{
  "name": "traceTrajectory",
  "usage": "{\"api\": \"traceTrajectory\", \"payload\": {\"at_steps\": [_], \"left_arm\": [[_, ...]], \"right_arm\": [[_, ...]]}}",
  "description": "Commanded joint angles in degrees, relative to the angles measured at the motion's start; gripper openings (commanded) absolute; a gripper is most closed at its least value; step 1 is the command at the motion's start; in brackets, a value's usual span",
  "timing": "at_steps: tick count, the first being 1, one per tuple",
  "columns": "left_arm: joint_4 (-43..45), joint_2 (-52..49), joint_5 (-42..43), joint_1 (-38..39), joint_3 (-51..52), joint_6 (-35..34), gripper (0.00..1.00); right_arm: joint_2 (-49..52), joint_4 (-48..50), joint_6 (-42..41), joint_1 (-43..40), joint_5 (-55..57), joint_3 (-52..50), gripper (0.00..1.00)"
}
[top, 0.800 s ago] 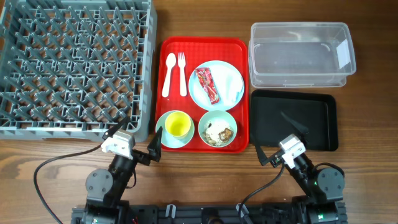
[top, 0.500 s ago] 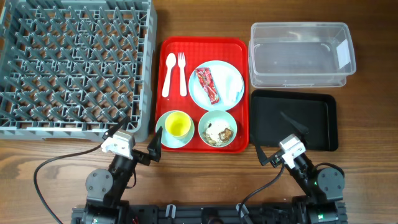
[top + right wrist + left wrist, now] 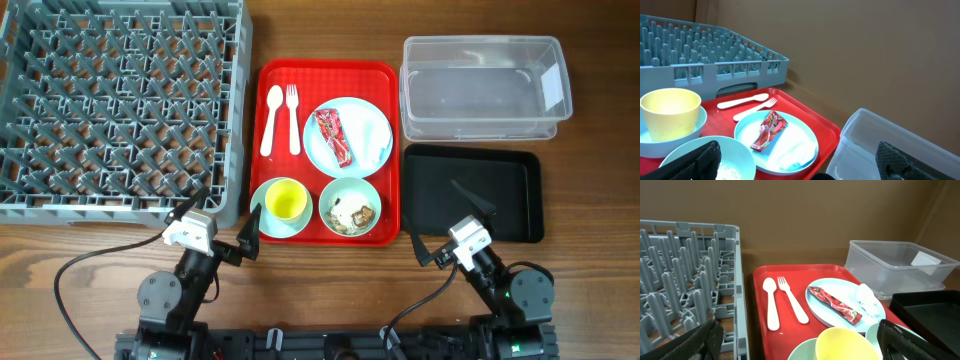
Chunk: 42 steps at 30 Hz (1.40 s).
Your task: Sort waste into correct bins and load items into the dishwasher rack
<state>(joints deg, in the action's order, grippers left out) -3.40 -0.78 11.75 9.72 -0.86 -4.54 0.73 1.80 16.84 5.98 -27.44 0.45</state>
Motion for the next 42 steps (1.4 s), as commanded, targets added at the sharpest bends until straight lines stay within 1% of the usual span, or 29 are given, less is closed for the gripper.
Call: {"api": "traceTrajectory", "payload": {"at_steps": [1, 8, 9, 11, 12, 13, 16, 18, 20, 23, 25, 26, 27, 28, 33, 34, 35, 37, 38, 39, 40, 41, 42], "left_arm": [[0.2, 0.4, -1.0, 0.3, 0.5, 0.7, 1.00], [0.1, 0.4, -0.4, 0.3, 0.5, 0.7, 1.00], [0.2, 0.4, 0.6, 0.3, 0.5, 0.7, 1.00], [1.1, 0.4, 5.2, 0.3, 0.5, 0.7, 1.00], [2.0, 0.4, 8.8, 0.3, 0.5, 0.7, 1.00], [3.2, 0.4, 10.9, 0.3, 0.5, 0.7, 1.00], [9.0, 0.4, 13.0, 0.3, -0.7, 0.7, 1.00], [9.3, 0.3, 13.0, 0.3, -4.4, -0.9, 1.00], [7.6, -1.0, 12.2, 0.3, -9.6, -2.6, 1.00], [0.5, -6.7, 11.1, 0.3, -19.8, -3.7, 1.00], [-5.9, -12.2, 11.1, 0.3, -27.5, -4.2, 1.00], [-10.6, -16.0, 11.2, 0.3, -32.6, -4.9, 1.00], [-16.0, -20.5, 11.2, 0.3, -38.2, -4.9, 1.00], [-22.5, -25.9, 11.2, 0.3, -44.9, -4.9, 1.00], [-46.1, -44.0, 11.1, 0.3, -68.5, -4.9, 1.00], [-49.3, -46.6, 11.1, 0.3, -71.5, -4.9, 1.00], [-51.1, -48.4, 11.1, 0.3, -73.1, -4.9, 1.00], [-54.0, -51.1, 12.0, 0.3, -74.2, -4.9, 1.00], [-55.2, -51.5, 12.8, 0.3, -74.2, -4.9, 1.00], [-56.9, -51.6, 13.3, 0.3, -74.2, -4.9, 1.00], [-57.8, -51.6, 13.3, 0.3, -74.2, -4.9, 1.00], [-58.1, -51.5, 13.3, 0.3, -74.2, -4.9, 1.00], [-58.1, -51.4, 13.3, 0.3, -74.2, -4.9, 1.00]], "right_arm": [[-0.1, 0.3, 0.1, 0.2, -0.9, -0.2, 1.00], [-0.1, 0.3, 0.9, 0.2, -1.2, -0.2, 1.00], [-0.1, 0.3, 0.9, 0.2, -2.0, -0.2, 1.00], [-0.1, 0.6, 0.6, 0.2, -7.7, -0.2, 1.00], [-0.1, 0.7, 0.2, 0.2, -10.8, -0.2, 1.00], [-0.1, 0.8, -2.6, 0.2, -13.0, -0.2, 1.00], [-0.1, 1.6, -16.7, 0.2, -13.8, 1.4, 1.00], [-0.1, 1.5, -21.9, 0.2, -13.8, 5.5, 1.00], [0.4, 0.5, -22.4, 0.2, -13.7, 10.5, 1.00], [4.3, -4.2, -22.4, 0.2, -13.7, 20.1, 1.00], [8.9, -10.0, -22.3, 0.2, -13.5, 27.0, 1.00], [12.2, -14.1, -22.3, 0.2, -13.5, 31.3, 1.00], [16.4, -19.1, -21.9, 0.2, -13.5, 36.2, 1.00], [22.3, -27.1, -21.3, 0.2, -13.0, 42.9, 1.00], [45.7, -57.5, -19.5, 0.2, -11.0, 67.7, 1.00], [48.7, -59.7, -19.9, 0.2, -11.0, 70.1, 1.00], [51.9, -59.6, -22.3, 0.2, -11.8, 71.4, 1.00], [57.2, -61.6, -28.3, 0.2, -12.1, 71.6, 1.00], [59.8, -60.7, -30.6, 0.2, -12.4, 71.6, 1.00], [63.3, -59.6, -30.2, 0.5, -14.2, 71.6, 0.91], [65.8, -59.1, -29.6, 1.6, -13.5, 71.6, 0.84], [67.8, -58.6, -29.8, 3.0, -10.8, 71.6, 0.80], [70.0, -57.9, -30.5, 4.9, -6.8, 71.6, 0.80]]}}
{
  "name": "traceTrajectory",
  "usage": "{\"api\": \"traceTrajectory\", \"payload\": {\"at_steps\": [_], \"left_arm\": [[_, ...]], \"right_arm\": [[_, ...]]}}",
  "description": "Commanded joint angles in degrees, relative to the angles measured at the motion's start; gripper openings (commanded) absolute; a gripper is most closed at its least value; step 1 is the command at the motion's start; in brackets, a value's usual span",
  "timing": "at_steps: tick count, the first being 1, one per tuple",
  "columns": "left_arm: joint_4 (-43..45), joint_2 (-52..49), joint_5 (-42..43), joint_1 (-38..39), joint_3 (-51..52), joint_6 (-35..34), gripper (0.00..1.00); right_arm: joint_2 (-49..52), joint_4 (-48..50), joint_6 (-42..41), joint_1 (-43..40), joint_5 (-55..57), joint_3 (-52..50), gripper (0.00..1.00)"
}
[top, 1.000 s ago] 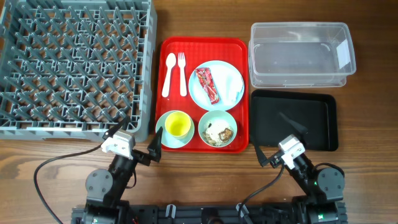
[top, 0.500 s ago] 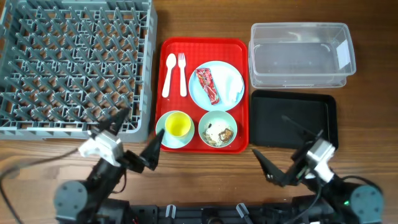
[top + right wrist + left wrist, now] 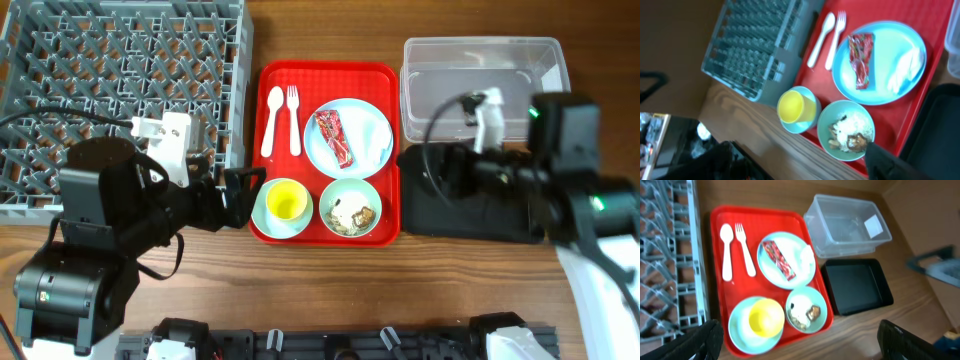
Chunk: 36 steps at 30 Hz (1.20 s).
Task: Sort waste into correct bins and load items into the dishwasher rack
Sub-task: 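Reach the right gripper to the red wrapper on the plate and grasp it, then carry the red wrapper with the right gripper into the clear bin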
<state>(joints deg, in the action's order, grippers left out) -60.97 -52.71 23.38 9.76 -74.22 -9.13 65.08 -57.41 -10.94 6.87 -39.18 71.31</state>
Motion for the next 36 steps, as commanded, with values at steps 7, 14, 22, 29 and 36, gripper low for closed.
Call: {"api": "traceTrajectory", "payload": {"at_steps": [7, 14, 22, 29, 36], "left_arm": [[-0.3, 0.8, 1.2, 0.2, -0.9, -0.3, 1.00], [-0.6, 0.8, 1.2, 0.2, -0.9, -0.3, 1.00], [-0.6, 0.8, 1.2, 0.2, -0.9, -0.3, 1.00], [-0.6, 0.8, 1.2, 0.2, -0.9, -0.3, 1.00], [-0.6, 0.8, 1.2, 0.2, -0.9, -0.3, 1.00]], "right_arm": [[23.2, 15.6, -2.6, 20.6, 33.7, 0.8, 0.79], [41.8, 34.4, -2.3, 21.2, 36.1, 0.9, 0.83], [52.7, 41.4, -2.8, 21.5, 35.8, 0.9, 0.60], [50.7, 38.5, -2.1, 21.4, 37.1, 1.4, 0.04], [28.4, 35.4, -2.8, 16.2, 39.4, 4.2, 0.04]]}}
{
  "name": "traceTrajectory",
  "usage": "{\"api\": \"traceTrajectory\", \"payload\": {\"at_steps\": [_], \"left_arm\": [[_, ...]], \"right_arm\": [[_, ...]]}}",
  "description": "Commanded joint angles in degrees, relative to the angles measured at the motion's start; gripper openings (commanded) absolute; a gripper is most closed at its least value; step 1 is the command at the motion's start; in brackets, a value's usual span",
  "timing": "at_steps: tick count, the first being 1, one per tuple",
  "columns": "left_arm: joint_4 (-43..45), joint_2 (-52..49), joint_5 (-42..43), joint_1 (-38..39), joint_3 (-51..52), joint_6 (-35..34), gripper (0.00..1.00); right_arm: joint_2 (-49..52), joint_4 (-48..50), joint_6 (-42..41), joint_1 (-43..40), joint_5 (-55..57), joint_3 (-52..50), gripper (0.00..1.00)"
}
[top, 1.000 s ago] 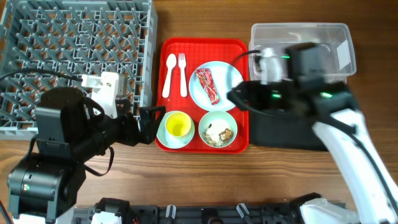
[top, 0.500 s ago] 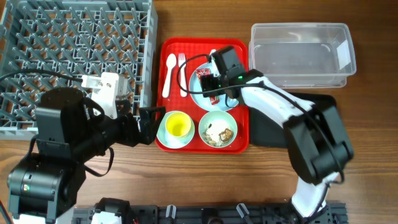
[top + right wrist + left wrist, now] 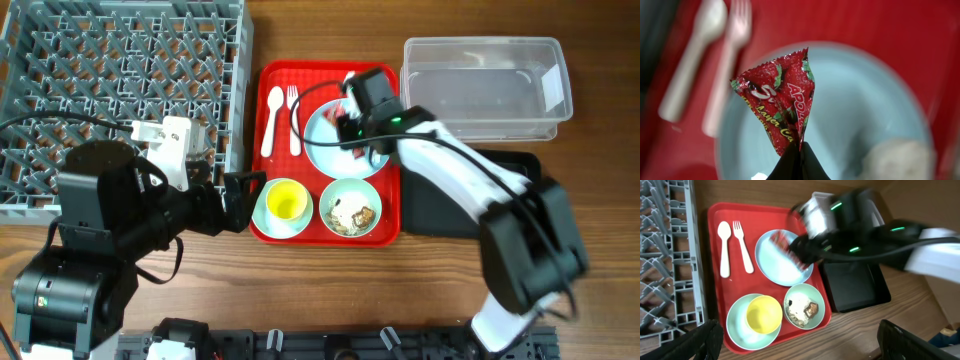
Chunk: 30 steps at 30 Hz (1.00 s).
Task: Sort waste into correct bins and load items into the dishwasher rack
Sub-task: 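Carry the red wrapper with the right gripper into the clear bin, then return the right gripper to the plate and grasp the white napkin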
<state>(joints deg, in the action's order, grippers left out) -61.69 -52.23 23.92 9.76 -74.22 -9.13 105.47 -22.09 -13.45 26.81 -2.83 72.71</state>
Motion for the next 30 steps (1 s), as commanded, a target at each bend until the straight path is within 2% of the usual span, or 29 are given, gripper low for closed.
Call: {"api": "traceTrajectory", "payload": {"at_steps": [1, 5, 7, 11, 12, 13, 18, 20, 22, 24, 28, 30], "left_arm": [[0.1, 0.3, 0.7, 0.2, -0.9, -0.3, 1.00], [0.1, 0.3, 0.7, 0.2, -0.9, -0.3, 1.00], [0.1, 0.3, 0.7, 0.2, -0.9, -0.3, 1.00], [0.1, 0.3, 0.7, 0.2, -0.9, -0.3, 1.00], [0.1, 0.3, 0.7, 0.2, -0.9, -0.3, 1.00], [0.1, 0.3, 0.7, 0.2, -0.9, -0.3, 1.00], [0.1, 0.3, 0.7, 0.3, -0.9, -0.3, 1.00], [0.1, 0.3, 0.7, 0.2, -0.9, -0.3, 1.00], [0.1, 0.3, 0.7, 0.2, -0.9, -0.3, 1.00], [0.1, 0.3, 0.7, 0.2, -0.9, -0.3, 1.00], [0.1, 0.3, 0.7, 0.2, -0.9, -0.3, 1.00], [0.1, 0.3, 0.7, 0.2, -0.9, -0.3, 1.00]], "right_arm": [[-13.8, -0.4, -0.3, -5.2, 4.6, 2.8, 0.04], [-15.1, -4.6, -0.1, -13.8, 10.8, 2.8, 0.04], [-13.0, -5.2, 0.0, -17.8, 9.9, 2.8, 0.04], [-7.9, -2.0, 1.9, -20.8, 4.6, 2.8, 0.07], [-6.3, 0.3, 3.5, -20.8, 4.7, 2.8, 0.32], [-5.9, 1.8, 4.4, -20.8, 4.6, 2.8, 0.51], [-10.3, 0.0, 3.7, -20.6, -10.8, 3.6, 0.77], [-12.7, -5.0, 1.0, -18.4, -17.5, 3.6, 0.70], [-12.6, -10.0, 0.8, -14.9, -18.5, 3.5, 0.63], [-11.0, -13.8, 0.3, -9.2, -11.2, 3.0, 0.56], [-5.6, -16.1, -7.4, 1.6, 14.5, 2.6, 0.56], [-2.5, -15.5, -11.1, 3.5, 21.4, 2.6, 0.59]]}}
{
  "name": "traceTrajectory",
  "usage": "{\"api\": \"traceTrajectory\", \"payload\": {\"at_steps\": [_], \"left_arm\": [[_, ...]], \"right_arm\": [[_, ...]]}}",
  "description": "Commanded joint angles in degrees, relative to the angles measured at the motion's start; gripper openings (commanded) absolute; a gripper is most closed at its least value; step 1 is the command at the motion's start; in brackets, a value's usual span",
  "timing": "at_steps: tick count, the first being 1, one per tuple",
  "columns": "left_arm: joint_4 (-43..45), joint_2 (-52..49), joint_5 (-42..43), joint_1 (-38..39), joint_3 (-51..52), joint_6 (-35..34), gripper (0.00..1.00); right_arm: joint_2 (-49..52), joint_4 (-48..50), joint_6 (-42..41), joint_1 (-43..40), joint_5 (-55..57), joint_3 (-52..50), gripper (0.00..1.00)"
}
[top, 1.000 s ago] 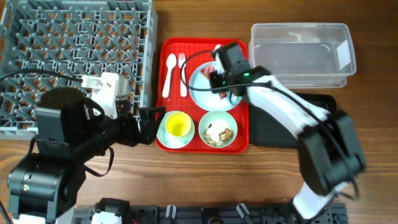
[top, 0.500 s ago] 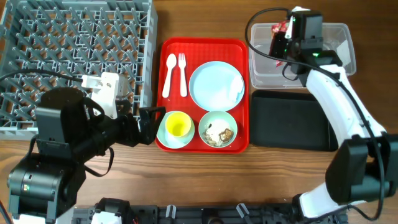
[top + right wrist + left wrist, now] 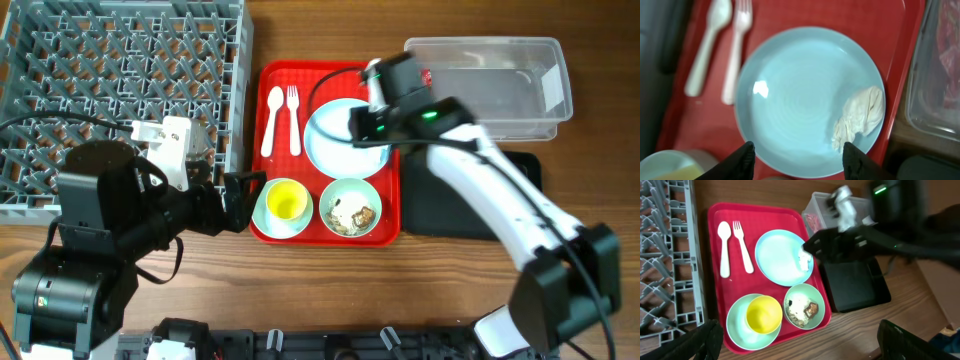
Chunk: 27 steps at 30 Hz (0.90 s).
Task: Sort waste into correct bins and load items into the dishwasher rack
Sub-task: 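Return the right gripper to the plate and grasp the white napkin, then drop the white napkin into the clear bin with the right gripper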
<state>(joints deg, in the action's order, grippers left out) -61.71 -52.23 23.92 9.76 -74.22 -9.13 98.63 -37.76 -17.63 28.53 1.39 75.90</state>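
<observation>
The red wrapper point(image 3: 946, 35) lies inside the clear bin point(image 3: 500, 80); it also shows as a red patch point(image 3: 425, 75) at the bin's left end. My right gripper point(image 3: 800, 156) hangs open over the blue plate point(image 3: 800, 100), holding nothing. A crumpled white napkin point(image 3: 860, 117) rests on the plate's right side. My left gripper point(image 3: 800, 340) is open, high above the table by the red tray's point(image 3: 300, 68) left front corner. A yellow cup point(image 3: 286, 203) on a pale saucer and a bowl of food scraps point(image 3: 350, 210) sit at the tray's front.
The grey dishwasher rack point(image 3: 120, 90) fills the left side. A white spoon point(image 3: 271, 120) and fork point(image 3: 293, 118) lie on the tray's left. The black tray point(image 3: 430, 215) sits in front of the clear bin, partly under my right arm.
My right gripper was shut on the red wrapper above the plate. Now the wrapper lies in the clear bin and the gripper is open over the plate. The left arm has not moved.
Both arms first sat low at the table's front, open, with the wrapper on the blue plate. Then both were raised, the left by the rack's edge, the right over the black tray. Then the right held the wrapper; now it is in the clear bin.
</observation>
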Motion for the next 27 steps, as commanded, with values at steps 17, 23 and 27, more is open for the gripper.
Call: {"api": "traceTrajectory", "payload": {"at_steps": [17, 23, 27], "left_arm": [[0.1, 0.3, 0.7, 0.2, -0.9, -0.3, 1.00], [0.1, 0.3, 0.7, 0.2, -0.9, -0.3, 1.00], [0.1, 0.3, 0.7, 0.2, -0.9, -0.3, 1.00]], "right_arm": [[2.8, 1.6, -6.8, 0.1, 14.2, 0.8, 0.04], [-10.5, 5.6, -4.5, -7.8, 18.1, 0.8, 0.04], [-5.2, 9.8, -1.9, -15.3, 17.0, 0.2, 0.04]]}}
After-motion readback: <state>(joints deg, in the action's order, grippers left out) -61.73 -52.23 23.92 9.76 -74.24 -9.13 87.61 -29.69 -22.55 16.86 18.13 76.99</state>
